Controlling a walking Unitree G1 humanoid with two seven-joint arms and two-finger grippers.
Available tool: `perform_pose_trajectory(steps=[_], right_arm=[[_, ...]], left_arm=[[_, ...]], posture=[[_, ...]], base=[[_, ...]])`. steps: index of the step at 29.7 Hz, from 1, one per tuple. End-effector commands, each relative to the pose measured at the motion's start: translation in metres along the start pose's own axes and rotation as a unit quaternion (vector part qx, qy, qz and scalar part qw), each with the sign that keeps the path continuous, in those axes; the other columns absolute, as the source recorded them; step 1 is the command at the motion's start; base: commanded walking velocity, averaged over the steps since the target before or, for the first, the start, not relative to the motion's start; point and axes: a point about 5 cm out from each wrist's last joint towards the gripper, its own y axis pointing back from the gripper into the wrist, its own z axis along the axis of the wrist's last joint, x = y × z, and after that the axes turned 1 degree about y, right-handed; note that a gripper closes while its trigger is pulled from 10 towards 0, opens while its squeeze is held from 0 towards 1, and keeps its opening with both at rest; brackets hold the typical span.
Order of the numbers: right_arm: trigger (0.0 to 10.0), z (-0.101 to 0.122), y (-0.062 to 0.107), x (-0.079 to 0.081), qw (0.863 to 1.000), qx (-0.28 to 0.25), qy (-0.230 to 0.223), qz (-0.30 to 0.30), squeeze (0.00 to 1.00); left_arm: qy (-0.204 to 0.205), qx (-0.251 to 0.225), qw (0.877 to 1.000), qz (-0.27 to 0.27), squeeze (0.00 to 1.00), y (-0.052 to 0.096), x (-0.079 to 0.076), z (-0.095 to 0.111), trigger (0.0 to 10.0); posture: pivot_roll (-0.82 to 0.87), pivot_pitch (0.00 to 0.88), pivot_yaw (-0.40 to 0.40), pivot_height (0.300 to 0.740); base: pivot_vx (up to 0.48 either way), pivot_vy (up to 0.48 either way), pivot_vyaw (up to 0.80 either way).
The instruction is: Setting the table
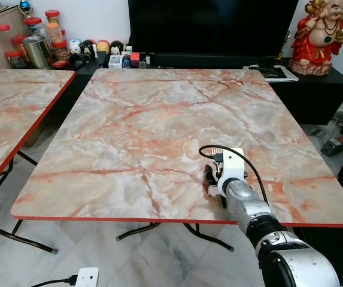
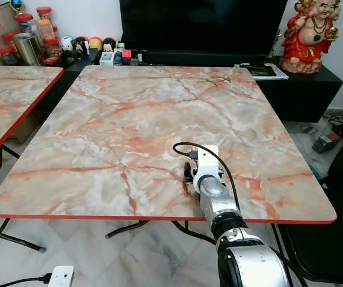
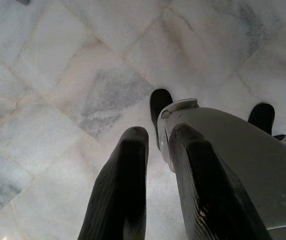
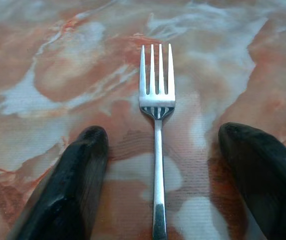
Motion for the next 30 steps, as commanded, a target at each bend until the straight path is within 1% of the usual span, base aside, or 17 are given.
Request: perform_pose_trajectory(steps=[1,2,10,30], right_arm=[[0.9,0.0064,-0.001,-0.0001,1.0,-0.006,-0.006,-0.001,0.0],[0.0,0.0057,-0.001,-0.0001,1.0,-0.006,-0.006,-0.002,0.0],[0.0,0.0026,-0.0008,-0.0004,1.0,-0.002,-0.01,-0.002,0.0],[0.0,0.0052,-0.0006,-0.0038,1.0,-0.009,0.003,-0.002,0.0]], left_arm=[[0.001,0.014,1.0,-0.001,0.0,0.0001,-0.0018,-0.0044,10.0],[0.001,0.014,1.0,-0.002,0.0,0.0001,-0.0018,-0.0044,10.0],[0.0,0.014,1.0,-0.003,0.0,0.0001,-0.0016,-0.0042,10.0],[-0.004,0.016,1.0,-0.008,0.0,0.0,-0.0012,-0.0035,10.0]], posture=[[0.05,0.0,-0.037,0.728],[0.05,0.0,-0.038,0.728],[0.05,0.0,-0.035,0.728],[0.04,0.0,-0.031,0.728]], base=[[0.0,0.0,0.0],[0.0,0.0,0.0],[0.0,0.0,0.0],[0.0,0.0,0.0]])
